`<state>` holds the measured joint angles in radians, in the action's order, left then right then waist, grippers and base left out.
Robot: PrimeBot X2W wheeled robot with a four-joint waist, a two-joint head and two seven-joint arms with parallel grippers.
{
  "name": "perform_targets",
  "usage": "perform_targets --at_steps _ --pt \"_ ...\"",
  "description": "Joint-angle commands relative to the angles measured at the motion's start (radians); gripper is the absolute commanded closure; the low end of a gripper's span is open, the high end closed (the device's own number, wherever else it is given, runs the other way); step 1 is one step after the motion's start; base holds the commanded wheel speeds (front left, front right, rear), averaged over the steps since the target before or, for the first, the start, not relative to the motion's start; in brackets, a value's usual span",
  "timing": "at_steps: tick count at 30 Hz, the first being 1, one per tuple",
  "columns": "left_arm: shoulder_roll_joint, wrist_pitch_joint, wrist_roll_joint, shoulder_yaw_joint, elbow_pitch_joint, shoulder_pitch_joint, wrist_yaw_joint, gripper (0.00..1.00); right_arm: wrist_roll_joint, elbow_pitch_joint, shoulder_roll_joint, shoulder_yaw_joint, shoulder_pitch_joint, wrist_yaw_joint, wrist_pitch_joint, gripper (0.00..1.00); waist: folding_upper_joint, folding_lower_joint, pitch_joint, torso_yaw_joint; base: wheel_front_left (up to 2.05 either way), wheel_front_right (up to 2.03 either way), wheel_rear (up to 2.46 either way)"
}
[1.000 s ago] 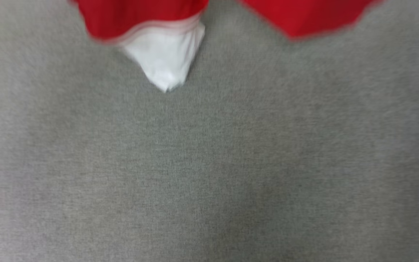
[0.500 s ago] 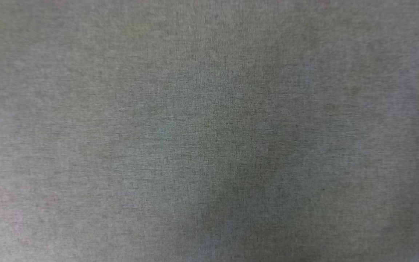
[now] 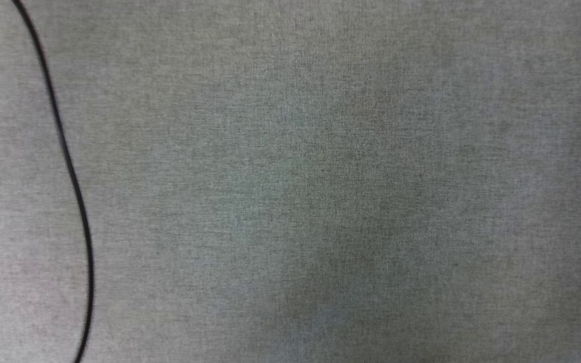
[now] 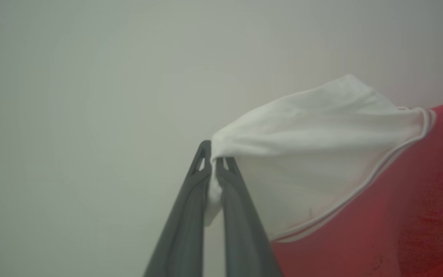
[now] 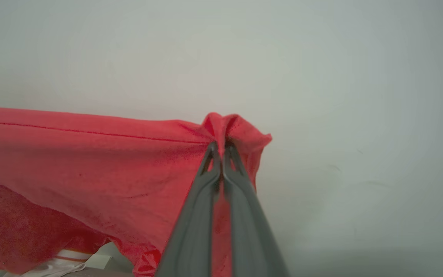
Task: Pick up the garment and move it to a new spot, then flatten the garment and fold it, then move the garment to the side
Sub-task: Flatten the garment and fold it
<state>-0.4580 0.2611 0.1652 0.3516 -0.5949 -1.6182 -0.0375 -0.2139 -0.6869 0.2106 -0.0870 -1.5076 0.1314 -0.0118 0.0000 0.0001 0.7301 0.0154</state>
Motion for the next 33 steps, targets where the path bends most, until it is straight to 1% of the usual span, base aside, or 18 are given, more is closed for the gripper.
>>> perform_targets --at_steps 1,6,13,19,21,24,31,33 --pt "0.001 0.005 0.005 -0.001 0.022 0.049 0.002 1.00 -0.015 -0.007 -0.010 0.014 0.024 -0.001 0.017 1.00 0.0000 -0.0001 -0.014 0.001 0.00 0.00 0.00" --pt "0.036 0.004 0.020 0.009 0.105 0.251 0.009 1.00 -0.057 -0.021 -0.012 0.061 0.135 -0.001 0.071 1.00 0.0000 -0.0001 -0.075 0.006 0.00 0.00 0.00" --pt "0.050 0.004 0.032 0.040 0.182 0.561 0.026 1.00 -0.141 0.005 0.007 0.178 0.365 -0.001 0.114 1.00 0.0000 -0.0001 -0.205 0.006 0.00 0.00 0.00" --pt "0.040 0.000 0.058 0.063 0.218 0.822 0.053 1.00 -0.254 0.037 0.040 0.276 0.597 -0.001 0.096 1.00 0.0000 -0.0001 -0.311 0.008 0.00 0.00 0.00" --pt "0.035 -0.008 0.077 0.072 0.223 0.909 0.054 1.00 -0.295 0.049 0.055 0.304 0.668 -0.001 0.082 1.00 0.0000 -0.0001 -0.341 0.011 0.00 0.00 0.00" --pt "0.020 -0.016 0.113 0.076 0.229 1.030 0.039 1.00 -0.357 0.053 0.073 0.313 0.770 -0.001 0.062 1.00 0.0000 -0.0001 -0.385 0.014 0.00 0.00 0.00" --pt "-0.020 -0.030 0.158 0.089 0.252 1.267 0.049 1.00 -0.468 0.062 0.110 0.356 0.956 -0.001 -0.006 1.00 0.0000 -0.0001 -0.486 0.021 0.00 0.00 0.00" --pt "-0.025 -0.035 0.160 0.095 0.260 1.297 0.049 1.00 -0.486 0.062 0.115 0.356 0.979 -0.001 -0.017 1.00 0.0000 -0.0001 -0.501 0.023 0.00 0.00 0.00"
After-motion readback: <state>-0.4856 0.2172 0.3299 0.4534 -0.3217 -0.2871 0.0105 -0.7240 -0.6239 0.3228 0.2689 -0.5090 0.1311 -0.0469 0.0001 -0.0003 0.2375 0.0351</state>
